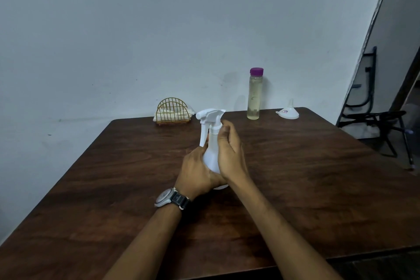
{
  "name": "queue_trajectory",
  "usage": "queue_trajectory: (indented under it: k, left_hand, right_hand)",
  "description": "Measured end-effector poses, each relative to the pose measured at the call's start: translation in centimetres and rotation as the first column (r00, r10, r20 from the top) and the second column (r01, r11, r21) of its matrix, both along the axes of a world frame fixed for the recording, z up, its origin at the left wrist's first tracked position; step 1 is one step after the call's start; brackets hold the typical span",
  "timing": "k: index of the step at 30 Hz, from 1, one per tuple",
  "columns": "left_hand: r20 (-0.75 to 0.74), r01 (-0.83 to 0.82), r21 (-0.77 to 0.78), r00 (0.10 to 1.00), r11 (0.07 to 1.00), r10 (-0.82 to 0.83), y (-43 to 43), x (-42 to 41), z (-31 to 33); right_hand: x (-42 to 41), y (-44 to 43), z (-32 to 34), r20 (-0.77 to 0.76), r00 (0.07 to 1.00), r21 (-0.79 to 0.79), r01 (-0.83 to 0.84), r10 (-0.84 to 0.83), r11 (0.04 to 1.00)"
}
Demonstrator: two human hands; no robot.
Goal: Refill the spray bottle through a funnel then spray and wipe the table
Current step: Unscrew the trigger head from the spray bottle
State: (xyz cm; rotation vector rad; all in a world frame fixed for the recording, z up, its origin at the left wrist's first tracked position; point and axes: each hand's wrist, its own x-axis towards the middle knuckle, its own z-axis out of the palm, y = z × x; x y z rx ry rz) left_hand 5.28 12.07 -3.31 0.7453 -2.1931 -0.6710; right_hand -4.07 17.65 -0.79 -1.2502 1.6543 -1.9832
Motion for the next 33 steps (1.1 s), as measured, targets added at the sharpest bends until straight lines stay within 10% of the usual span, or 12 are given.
queue_trajectory:
  k: [33]
  left_hand:
    - [0.023, 0.004, 0.01, 1.0, 1.0, -0.004, 0.23, 0.01, 0.13]
  right_hand:
    - [-0.33, 0.01, -0.13, -0.02, 0.998, 0.061, -0.057, 0.058, 0.997]
